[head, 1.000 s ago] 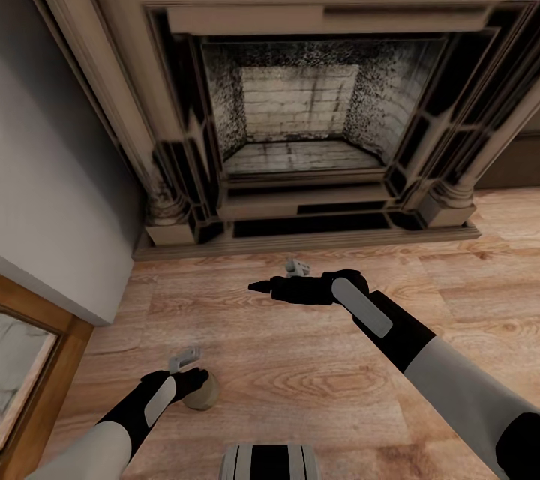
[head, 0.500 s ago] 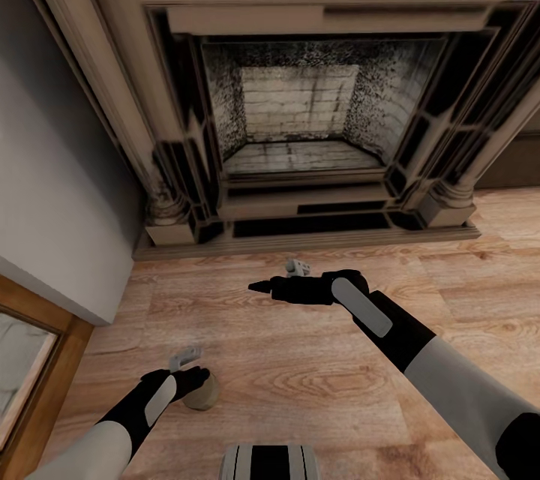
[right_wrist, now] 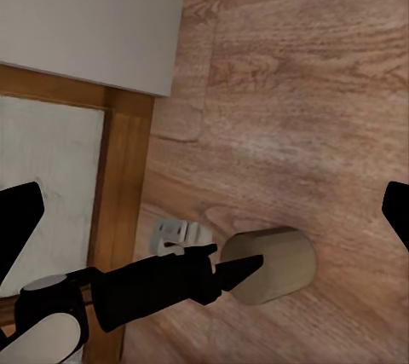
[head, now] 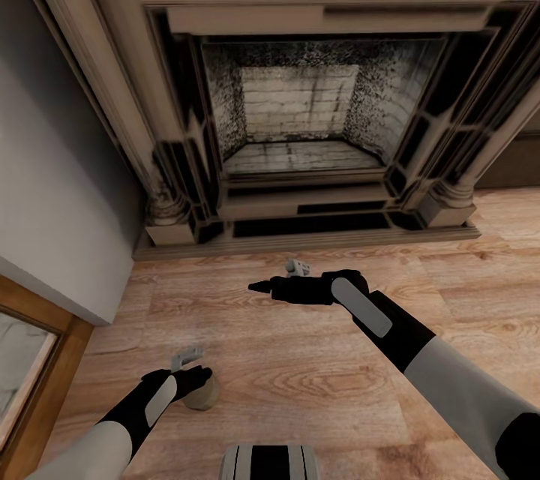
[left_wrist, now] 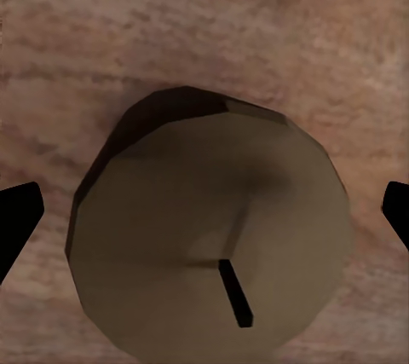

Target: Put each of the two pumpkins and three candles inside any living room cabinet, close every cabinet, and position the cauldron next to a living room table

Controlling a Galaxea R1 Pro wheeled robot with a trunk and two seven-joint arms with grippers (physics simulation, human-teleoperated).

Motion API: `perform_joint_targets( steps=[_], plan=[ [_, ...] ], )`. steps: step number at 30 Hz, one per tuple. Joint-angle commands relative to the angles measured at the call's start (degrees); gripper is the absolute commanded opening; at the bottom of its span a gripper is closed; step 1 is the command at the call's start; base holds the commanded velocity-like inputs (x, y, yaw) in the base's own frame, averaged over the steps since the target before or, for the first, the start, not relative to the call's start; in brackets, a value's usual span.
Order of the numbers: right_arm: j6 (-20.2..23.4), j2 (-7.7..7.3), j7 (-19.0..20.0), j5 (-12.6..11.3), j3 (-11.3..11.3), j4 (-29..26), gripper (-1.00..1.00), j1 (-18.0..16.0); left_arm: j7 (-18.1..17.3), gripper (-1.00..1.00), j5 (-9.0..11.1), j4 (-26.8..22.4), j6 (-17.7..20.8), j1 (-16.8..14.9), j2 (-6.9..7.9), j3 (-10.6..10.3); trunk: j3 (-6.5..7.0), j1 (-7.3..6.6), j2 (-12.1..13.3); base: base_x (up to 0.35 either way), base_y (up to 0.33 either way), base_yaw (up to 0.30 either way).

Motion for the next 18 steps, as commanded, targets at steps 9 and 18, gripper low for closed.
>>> perform_joint_targets(
  steps=[9,18],
  plan=[
    [0.07,-0.03,0.12,0.08,0.10,-0.01,1.00,-0.05,0.70,1.00,0.51,-0.10,0.14,0.00,0.10,-0.40,-0.93,0.09,-0.07,0.000,0.000,0.000],
    [0.07,-0.11,0.31,-0.29,0.13,-0.52,1.00,-0.05,0.79,1.00,0.51,-0.03,0.14,0.00,0.02,-0.40,-0.93,0.09,-0.07,0.000,0.000,0.000]
  ],
)
